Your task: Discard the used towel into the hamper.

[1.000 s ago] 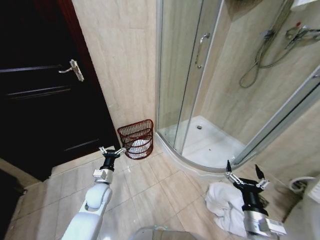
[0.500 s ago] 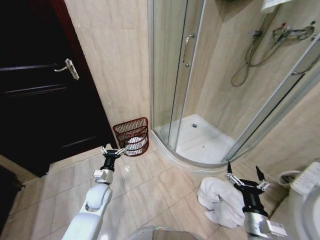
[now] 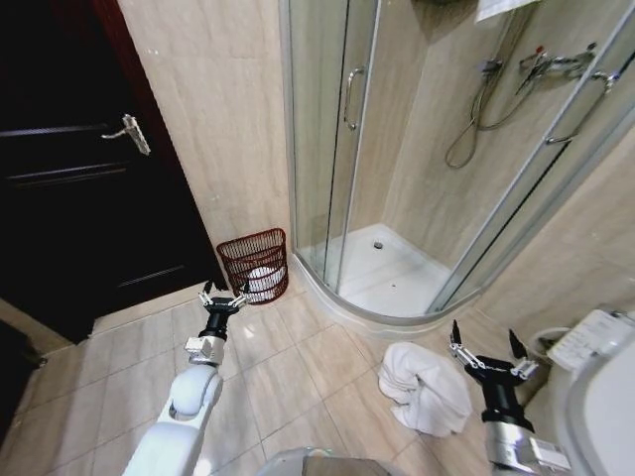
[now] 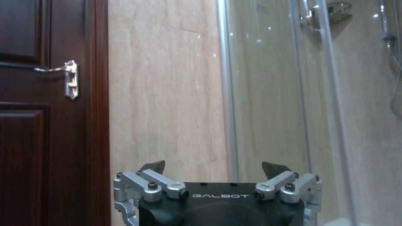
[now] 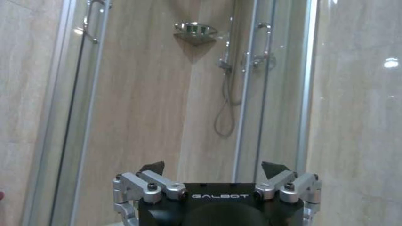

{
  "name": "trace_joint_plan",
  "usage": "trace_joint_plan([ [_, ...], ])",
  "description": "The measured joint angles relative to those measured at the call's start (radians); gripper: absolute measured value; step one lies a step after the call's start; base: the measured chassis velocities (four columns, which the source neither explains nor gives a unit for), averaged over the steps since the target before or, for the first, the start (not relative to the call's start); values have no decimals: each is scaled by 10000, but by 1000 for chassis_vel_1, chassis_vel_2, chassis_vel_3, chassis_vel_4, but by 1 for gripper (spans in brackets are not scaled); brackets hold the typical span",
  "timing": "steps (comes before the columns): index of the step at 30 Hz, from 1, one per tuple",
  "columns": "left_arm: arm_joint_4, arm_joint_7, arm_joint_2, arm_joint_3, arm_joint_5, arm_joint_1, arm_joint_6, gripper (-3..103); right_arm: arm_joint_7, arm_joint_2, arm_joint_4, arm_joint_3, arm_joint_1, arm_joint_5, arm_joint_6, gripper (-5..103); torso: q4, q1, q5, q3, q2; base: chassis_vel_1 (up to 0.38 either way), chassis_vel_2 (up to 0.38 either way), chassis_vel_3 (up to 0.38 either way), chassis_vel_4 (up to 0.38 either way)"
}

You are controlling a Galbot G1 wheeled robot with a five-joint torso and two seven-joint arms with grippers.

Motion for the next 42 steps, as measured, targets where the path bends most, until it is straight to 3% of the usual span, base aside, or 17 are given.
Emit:
trace_joint_plan([
  [18,-43,25,-194,192,351,-87,336,100,139,0,-171,115,16,157,145,100,-1,1,1,0,0,-30,-123,18,131],
  [42,-256,124,-459,234,499,-33,558,100,293,0,-220,213,76,359,140,100,-1,48,0,60,105,-38,-51,-26,-18],
])
